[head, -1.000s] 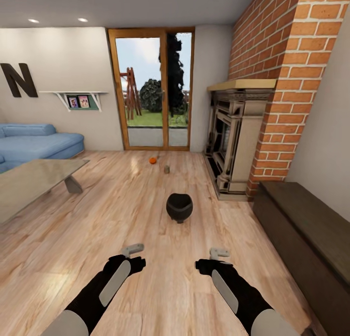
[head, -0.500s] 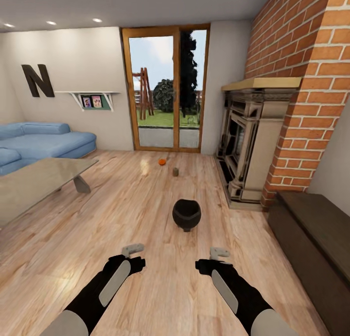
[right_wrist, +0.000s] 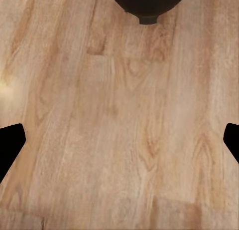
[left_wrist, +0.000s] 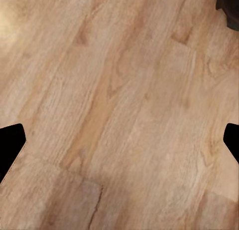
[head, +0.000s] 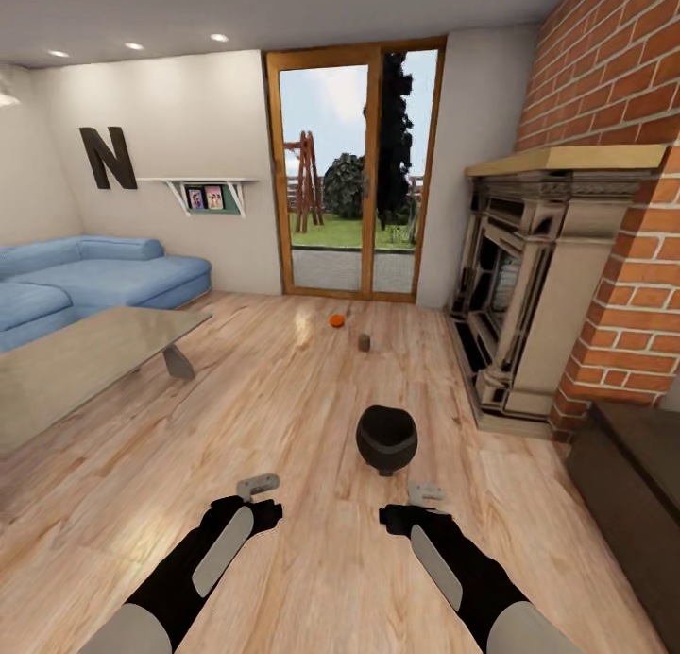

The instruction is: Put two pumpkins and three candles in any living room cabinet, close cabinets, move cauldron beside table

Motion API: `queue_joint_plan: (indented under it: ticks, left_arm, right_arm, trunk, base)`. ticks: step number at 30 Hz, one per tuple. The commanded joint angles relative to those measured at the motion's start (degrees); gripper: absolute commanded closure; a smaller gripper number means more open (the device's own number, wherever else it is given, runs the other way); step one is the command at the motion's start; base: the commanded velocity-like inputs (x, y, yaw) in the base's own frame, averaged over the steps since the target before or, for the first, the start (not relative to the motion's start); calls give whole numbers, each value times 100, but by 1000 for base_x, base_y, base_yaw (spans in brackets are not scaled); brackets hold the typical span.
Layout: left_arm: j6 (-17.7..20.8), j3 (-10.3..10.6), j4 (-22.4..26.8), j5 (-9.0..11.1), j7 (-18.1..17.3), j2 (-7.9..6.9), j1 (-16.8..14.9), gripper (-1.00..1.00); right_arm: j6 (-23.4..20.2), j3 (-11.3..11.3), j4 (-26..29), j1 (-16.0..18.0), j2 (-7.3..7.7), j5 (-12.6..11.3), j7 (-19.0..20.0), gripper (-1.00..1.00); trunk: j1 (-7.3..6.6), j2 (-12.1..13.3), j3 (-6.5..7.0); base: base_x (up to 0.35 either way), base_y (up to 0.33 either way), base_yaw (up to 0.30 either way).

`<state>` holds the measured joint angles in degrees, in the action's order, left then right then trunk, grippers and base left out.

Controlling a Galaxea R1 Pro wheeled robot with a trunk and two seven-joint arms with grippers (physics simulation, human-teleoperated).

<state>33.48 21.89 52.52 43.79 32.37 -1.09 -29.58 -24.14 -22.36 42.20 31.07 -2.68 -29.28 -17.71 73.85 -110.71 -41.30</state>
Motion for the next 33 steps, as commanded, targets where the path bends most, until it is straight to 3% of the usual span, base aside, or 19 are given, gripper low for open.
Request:
queue_joint_plan:
  ticks: [1,10,33]
  left_arm:
    - [0,26,9,60,59,-7,-6,-100]
    - [0,26,7,51,59,-11,-7,-100]
    - [0,26,4,59,59,-11,-4,-100]
  right_arm:
    - [-12,-23,11,4,4,-60,-57,-100]
    - [-12,-23,11,4,4,-60,-57,-100]
    - [1,-23,8,4,13,-63,-57,-100]
  trunk:
    - [3,-3,-6]
    - [3,-3,-6]
    - [3,-3,-6]
  base:
    - [343,-6,267]
    - [315,-130,270]
    - [313,-23,271]
